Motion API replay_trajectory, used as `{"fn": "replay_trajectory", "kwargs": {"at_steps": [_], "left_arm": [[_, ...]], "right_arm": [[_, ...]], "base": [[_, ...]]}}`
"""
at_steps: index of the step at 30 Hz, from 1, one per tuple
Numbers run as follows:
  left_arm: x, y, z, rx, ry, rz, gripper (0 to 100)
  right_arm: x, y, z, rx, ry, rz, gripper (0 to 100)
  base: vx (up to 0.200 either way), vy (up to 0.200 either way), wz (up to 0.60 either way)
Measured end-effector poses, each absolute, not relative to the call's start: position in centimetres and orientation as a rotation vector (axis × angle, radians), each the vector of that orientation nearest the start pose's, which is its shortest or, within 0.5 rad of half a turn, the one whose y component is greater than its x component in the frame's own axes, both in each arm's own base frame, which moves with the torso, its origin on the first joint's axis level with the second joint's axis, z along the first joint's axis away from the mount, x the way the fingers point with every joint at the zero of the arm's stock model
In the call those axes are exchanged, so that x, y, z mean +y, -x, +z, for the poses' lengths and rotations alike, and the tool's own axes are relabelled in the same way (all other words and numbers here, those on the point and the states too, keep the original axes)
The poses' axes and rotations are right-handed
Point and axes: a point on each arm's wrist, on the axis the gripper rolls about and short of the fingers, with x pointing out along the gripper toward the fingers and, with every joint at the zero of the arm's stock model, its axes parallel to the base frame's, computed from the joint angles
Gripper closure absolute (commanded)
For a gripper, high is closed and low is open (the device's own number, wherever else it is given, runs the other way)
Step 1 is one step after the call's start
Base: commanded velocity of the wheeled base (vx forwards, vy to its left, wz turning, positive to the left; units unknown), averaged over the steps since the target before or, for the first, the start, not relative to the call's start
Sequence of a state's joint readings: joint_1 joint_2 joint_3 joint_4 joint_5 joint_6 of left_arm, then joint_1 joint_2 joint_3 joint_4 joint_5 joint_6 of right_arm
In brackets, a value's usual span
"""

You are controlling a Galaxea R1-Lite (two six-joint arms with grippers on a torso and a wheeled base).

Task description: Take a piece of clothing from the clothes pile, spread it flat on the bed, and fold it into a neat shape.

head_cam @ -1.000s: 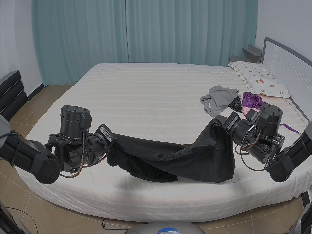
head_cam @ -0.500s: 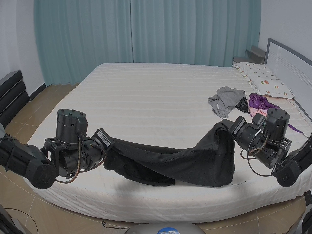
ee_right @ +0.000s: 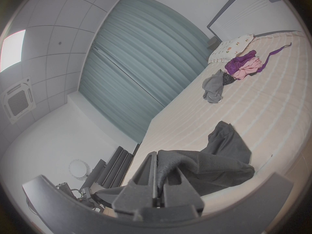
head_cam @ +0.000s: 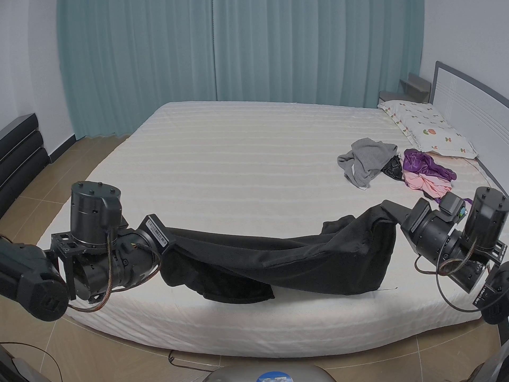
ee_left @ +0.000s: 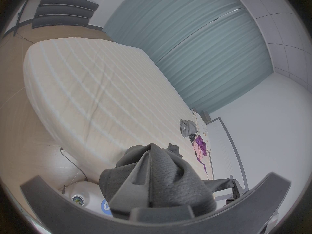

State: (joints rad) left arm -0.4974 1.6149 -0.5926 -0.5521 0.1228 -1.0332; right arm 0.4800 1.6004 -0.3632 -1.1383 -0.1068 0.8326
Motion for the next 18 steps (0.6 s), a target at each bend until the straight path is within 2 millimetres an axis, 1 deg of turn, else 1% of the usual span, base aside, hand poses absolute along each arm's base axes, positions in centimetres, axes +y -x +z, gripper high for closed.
{"fn": "replay_trajectory", "kwargs": {"at_steps": [1,4,7,12,15,18], "left_arm": [[-12.0,-22.6,14.6,0.592,0.857,-0.099,100],[-11.5,-21.7,15.5,0.584,0.857,-0.104,100],[-11.0,-20.6,16.9,0.560,0.860,-0.121,100],[-10.2,-19.2,19.6,0.507,0.858,-0.150,100],[-9.8,-19.0,21.5,0.465,0.867,-0.165,100],[-9.5,-19.1,23.5,0.420,0.882,-0.175,100]], "right_arm": [[10.7,-20.9,15.2,0.236,-0.794,0.317,100],[10.3,-19.6,16.4,0.198,-0.794,0.336,100],[9.7,-18.3,18.0,0.141,-0.793,0.358,100],[8.9,-16.8,21.6,0.028,-0.793,0.389,100],[8.3,-16.5,24.4,-0.042,-0.803,0.396,100],[7.7,-16.4,26.6,-0.087,-0.807,0.394,100]], "base": [[-0.200,0.000,0.00],[0.000,0.000,0.00],[0.000,0.000,0.00],[0.000,0.000,0.00],[0.000,0.000,0.00],[0.000,0.000,0.00]]}}
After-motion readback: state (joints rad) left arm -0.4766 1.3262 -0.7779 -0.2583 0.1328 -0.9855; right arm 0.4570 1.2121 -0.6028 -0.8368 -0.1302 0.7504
